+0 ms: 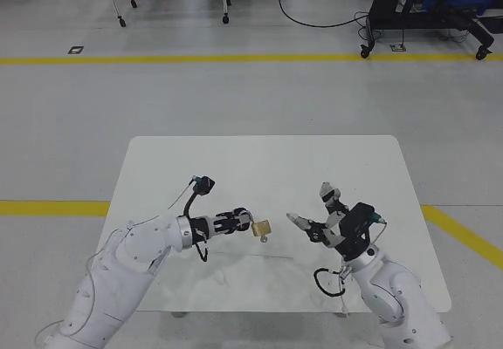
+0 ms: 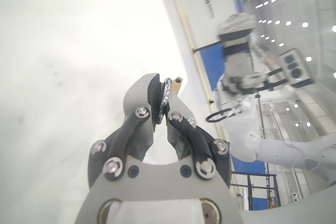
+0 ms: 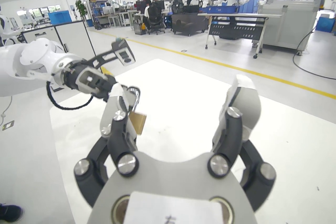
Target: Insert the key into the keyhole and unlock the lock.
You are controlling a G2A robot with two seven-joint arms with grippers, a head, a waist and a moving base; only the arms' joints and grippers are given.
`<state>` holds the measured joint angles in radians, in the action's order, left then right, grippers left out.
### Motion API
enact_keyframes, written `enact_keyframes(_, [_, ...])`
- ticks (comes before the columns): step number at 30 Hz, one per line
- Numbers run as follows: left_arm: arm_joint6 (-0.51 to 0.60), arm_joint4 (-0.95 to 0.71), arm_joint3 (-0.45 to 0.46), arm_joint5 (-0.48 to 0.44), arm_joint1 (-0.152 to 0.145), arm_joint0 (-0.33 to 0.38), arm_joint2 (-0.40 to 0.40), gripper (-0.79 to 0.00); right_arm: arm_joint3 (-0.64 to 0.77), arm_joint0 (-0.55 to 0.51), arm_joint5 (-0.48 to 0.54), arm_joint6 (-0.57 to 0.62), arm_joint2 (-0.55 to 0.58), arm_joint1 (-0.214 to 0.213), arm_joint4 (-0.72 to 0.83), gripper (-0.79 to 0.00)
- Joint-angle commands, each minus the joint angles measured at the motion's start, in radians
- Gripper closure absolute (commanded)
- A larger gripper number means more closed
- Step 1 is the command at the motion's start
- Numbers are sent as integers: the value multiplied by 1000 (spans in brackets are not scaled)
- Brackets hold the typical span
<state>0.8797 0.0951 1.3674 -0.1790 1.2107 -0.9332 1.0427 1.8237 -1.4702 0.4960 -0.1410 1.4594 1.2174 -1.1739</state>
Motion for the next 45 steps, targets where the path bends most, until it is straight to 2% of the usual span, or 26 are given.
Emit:
enact_keyframes(1, [35,43,-25,68,4,23,-31,0,2,-6,-1,-9,8,0,5,-785])
enact_keyframes(11, [-62,168,-199,87,50,142,-170,0,2,-6,-1,-9,8,0,5,-785])
enact_keyframes(12, [-75,179,-212,95,53,150,-178,-203,2,-6,-1,-9,8,0,5,-785])
enact_keyframes(14, [-89,201,-233,116,58,163,-188,-785,2,-6,-1,-9,8,0,5,-785])
enact_keyframes(17, [-106,208,-242,124,59,169,-179,-785,2,-6,-1,-9,8,0,5,-785])
enact_keyframes(21, [-107,168,-199,80,41,147,-108,-785,2,-6,-1,-9,8,0,5,-785])
enact_keyframes(24, [-110,180,-107,68,16,100,-30,-785,2,-6,-1,-9,8,0,5,-785])
enact_keyframes(27, [-143,240,27,76,-14,21,63,-785,2,-6,-1,-9,8,0,5,-785])
enact_keyframes(32, [-338,458,260,148,-54,-151,227,-785,2,-6,-1,-9,8,0,5,-785])
enact_keyframes(35, [-445,557,351,160,-68,-239,301,-785,2,-6,-1,-9,8,0,5,-785])
enact_keyframes(40, [-633,751,443,219,-80,-346,399,-785,2,-6,-1,-9,8,0,5,-785])
enact_keyframes(45, [-691,807,436,277,-83,-393,462,-785,2,-6,-1,-9,8,0,5,-785])
